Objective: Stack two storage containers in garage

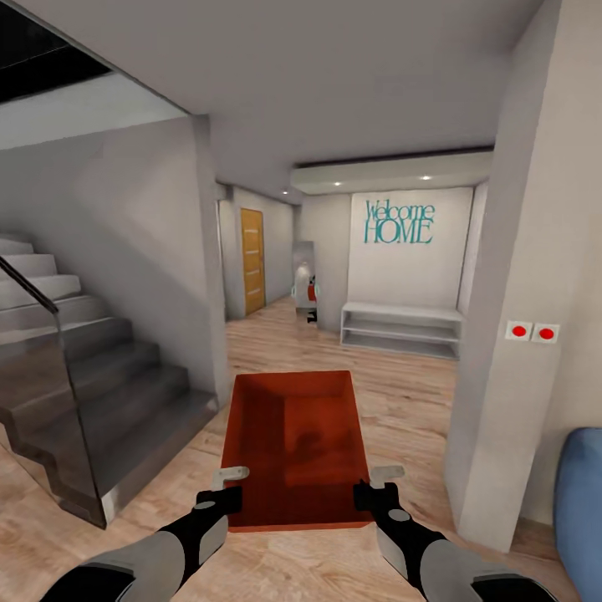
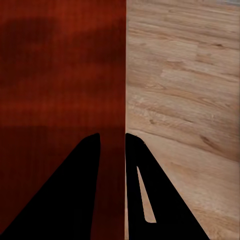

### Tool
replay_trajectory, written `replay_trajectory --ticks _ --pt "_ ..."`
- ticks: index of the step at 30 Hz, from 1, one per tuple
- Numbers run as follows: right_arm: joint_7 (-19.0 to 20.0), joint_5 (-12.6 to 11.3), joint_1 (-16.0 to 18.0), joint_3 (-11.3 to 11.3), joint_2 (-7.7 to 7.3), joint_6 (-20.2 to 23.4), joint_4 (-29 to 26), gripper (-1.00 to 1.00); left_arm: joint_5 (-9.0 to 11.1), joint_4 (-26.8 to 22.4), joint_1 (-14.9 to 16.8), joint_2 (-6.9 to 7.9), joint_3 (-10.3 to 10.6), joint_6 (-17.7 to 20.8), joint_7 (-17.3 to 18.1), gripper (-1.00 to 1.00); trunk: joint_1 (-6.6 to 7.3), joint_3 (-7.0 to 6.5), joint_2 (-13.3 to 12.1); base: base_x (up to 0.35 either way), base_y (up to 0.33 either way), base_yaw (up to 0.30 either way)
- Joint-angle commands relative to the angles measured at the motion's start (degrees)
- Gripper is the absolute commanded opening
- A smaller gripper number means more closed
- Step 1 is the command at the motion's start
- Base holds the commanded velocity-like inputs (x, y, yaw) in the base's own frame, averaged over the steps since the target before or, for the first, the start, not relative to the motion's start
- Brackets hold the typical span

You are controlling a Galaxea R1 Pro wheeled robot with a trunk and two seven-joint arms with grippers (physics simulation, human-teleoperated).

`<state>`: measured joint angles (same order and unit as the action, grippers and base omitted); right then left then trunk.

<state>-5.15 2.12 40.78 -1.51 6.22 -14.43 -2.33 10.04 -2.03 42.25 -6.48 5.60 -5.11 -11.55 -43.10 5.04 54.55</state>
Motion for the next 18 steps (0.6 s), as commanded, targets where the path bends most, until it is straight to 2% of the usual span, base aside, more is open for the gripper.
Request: replay_trajectory --ticks 1,7,18 --pt "-0.4 0.7 0.1 2.5 0.02 -1.7 -0.1 -1.0 0.9 0.2 0.0 0.77 -2.5 -0.2 -0.3 -1.0 -0.04 0.09 0.1 0.324 0.0 0.0" --pt "-0.4 0.8 0.1 2.5 0.02 -1.7 -0.1 -1.0 0.9 0.2 0.0 0.77 -2.5 -0.2 -0.3 -1.0 -0.04 0.09 0.1 0.324 0.0 -0.004" --pt "-0.4 0.6 0.1 2.5 0.02 -1.7 -0.1 -1.0 0.9 0.2 0.0 0.77 -2.5 -0.2 -0.3 -1.0 -0.04 0.09 0.1 0.324 0.0 -0.086"
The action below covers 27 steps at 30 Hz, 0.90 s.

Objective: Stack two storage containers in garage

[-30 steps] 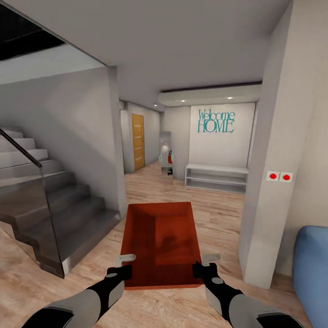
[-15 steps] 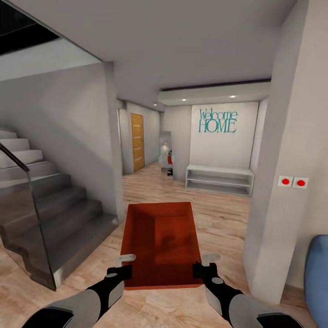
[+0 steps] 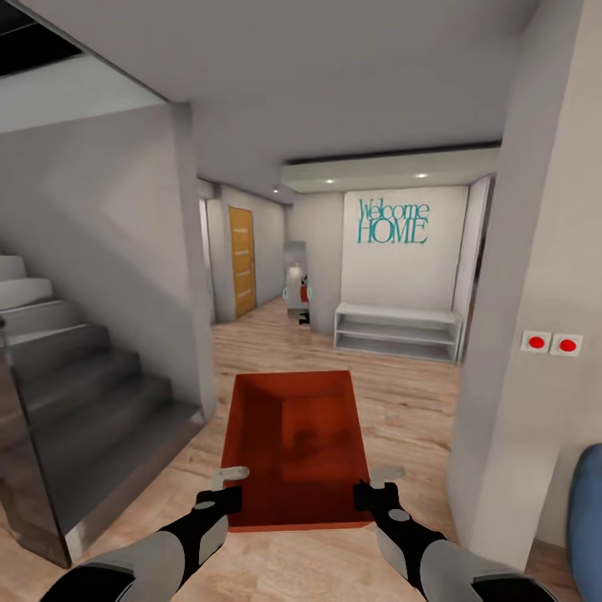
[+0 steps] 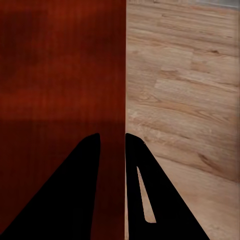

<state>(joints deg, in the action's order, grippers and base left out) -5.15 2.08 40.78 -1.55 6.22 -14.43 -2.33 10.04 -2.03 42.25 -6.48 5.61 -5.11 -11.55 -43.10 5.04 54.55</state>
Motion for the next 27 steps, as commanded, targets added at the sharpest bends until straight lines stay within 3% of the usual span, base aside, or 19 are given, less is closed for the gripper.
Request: replay_trajectory --ticks 1,27 --pt "-0.4 0.7 0.1 2.5 0.02 -1.7 -0.1 -1.0 0.9 0.2 0.0 0.77 -2.5 -0.2 -0.3 -1.0 -0.04 0.09 0.1 0.324 0.0 -0.012" --pt "-0.4 0.2 0.1 2.5 -0.06 -1.7 -0.1 -1.0 0.9 0.2 0.0 0.77 -2.5 -0.2 -0.3 -1.0 -0.04 0.09 0.1 0.324 0.0 -0.001"
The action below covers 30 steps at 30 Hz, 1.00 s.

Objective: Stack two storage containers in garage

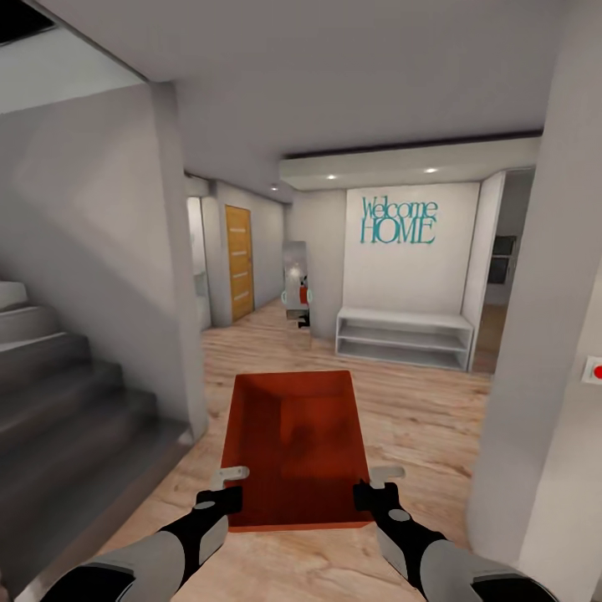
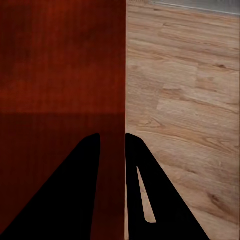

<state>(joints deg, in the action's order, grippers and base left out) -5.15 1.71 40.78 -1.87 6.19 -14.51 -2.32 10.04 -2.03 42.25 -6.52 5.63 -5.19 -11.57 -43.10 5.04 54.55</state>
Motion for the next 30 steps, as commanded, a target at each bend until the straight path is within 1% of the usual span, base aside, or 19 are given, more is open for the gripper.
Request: replay_trajectory --ticks 1,30 --pt "-0.4 0.6 0.1 2.8 -0.04 -1.6 -0.1 -1.0 0.9 0.2 0.0 0.8 -2.5 -0.2 -0.3 -1.0 -0.04 0.09 0.1 0.324 0.0 0.0" --pt "-0.4 0.6 0.1 2.8 -0.04 -1.6 -0.1 -1.0 0.9 0.2 0.0 0.8 -2.5 -0.2 -0.3 -1.0 -0.04 0.09 0.1 0.324 0.0 0.0"
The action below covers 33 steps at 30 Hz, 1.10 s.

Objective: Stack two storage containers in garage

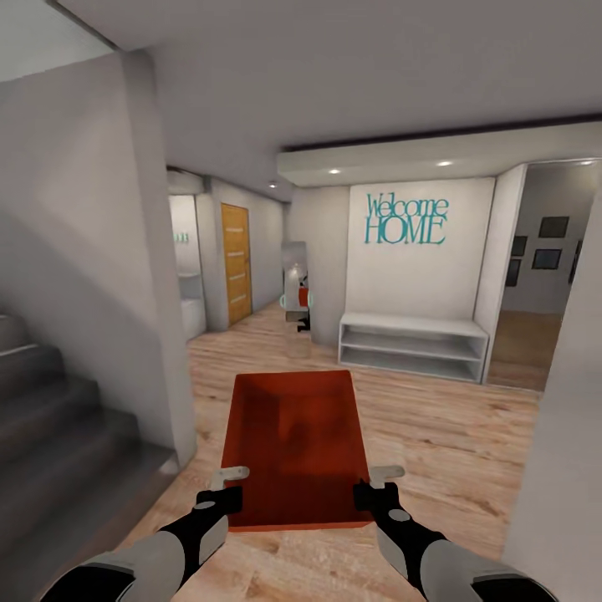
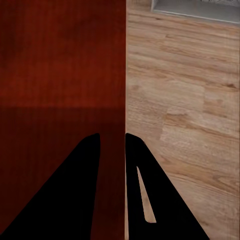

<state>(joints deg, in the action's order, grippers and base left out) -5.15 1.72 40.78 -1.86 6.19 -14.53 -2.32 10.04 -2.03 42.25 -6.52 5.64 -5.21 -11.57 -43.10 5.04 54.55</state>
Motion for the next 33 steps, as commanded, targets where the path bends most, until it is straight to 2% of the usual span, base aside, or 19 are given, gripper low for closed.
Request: replay_trajectory --ticks 1,33 --pt "-0.4 0.6 0.1 2.8 -0.04 -1.6 -0.1 -1.0 0.9 0.2 0.0 0.8 -2.5 -0.2 -0.3 -1.0 -0.04 0.09 0.1 0.324 0.0 0.0" --pt "-0.4 0.7 0.1 2.8 -0.04 -1.6 -0.1 -1.0 0.9 0.2 0.0 0.8 -2.5 -0.2 -0.3 -1.0 -0.04 0.09 0.1 0.324 0.0 0.0"
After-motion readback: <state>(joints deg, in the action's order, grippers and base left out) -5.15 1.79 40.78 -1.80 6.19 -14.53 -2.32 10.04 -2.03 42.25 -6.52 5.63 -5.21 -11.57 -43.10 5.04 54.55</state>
